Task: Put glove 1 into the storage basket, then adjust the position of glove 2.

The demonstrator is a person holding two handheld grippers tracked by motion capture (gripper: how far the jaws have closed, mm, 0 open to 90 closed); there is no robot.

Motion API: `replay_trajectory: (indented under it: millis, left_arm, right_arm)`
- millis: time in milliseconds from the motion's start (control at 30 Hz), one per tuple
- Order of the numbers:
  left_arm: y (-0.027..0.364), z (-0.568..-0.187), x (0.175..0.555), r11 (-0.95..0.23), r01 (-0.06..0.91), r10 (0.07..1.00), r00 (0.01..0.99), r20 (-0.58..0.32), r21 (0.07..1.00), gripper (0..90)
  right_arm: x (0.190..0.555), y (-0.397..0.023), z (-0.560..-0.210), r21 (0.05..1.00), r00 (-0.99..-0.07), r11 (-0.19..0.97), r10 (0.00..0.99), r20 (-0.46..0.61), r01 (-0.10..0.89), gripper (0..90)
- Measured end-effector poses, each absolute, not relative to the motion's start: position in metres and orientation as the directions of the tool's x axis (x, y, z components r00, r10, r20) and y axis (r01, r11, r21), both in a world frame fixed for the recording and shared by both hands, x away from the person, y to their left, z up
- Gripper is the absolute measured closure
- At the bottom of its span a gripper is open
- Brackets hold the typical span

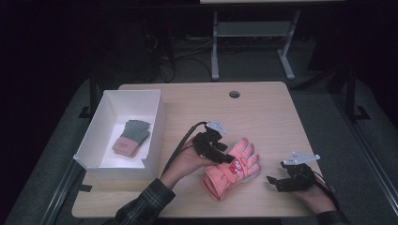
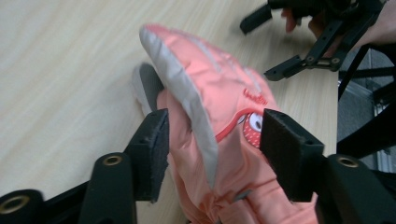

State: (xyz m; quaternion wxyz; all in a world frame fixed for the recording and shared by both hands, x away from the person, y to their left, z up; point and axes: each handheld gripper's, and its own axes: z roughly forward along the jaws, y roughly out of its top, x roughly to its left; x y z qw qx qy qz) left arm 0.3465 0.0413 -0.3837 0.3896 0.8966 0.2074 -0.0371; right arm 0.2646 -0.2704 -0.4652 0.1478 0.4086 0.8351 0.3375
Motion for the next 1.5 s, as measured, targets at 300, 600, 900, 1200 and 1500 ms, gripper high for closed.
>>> replay_trajectory:
  millis: [300, 600, 900, 1200, 1500]
  left_arm:
    - [0.063, -0.376, 0.344, -0.604, 0.383, 0.358, 0.914, -0.191, 0.699, 27.9]
    - [0.078, -0.383, 0.345, -0.601, 0.397, 0.381, 0.905, -0.189, 0.693, 23.2]
    - [0.086, -0.383, 0.345, -0.6, 0.402, 0.393, 0.901, -0.183, 0.692, 23.0]
    - [0.085, -0.385, 0.345, -0.596, 0.401, 0.395, 0.901, -0.181, 0.695, 22.6]
    - [0.084, -0.385, 0.344, -0.596, 0.407, 0.398, 0.898, -0.186, 0.692, 22.2]
  right_arm:
    - [0.255, -0.266, -0.443, 0.737, -0.634, 0.359, 0.764, 0.121, 0.573, 81.0]
    - [0.254, -0.241, -0.429, 0.761, -0.68, 0.344, 0.713, 0.17, 0.55, 90.0]
    - [0.258, -0.208, -0.413, 0.808, -0.745, 0.349, 0.648, 0.157, 0.474, 90.0]
    - [0.263, -0.188, -0.412, 0.807, -0.767, 0.366, 0.622, 0.159, 0.464, 90.0]
    - [0.272, -0.177, -0.428, 0.769, -0.767, 0.409, 0.622, 0.16, 0.492, 90.0]
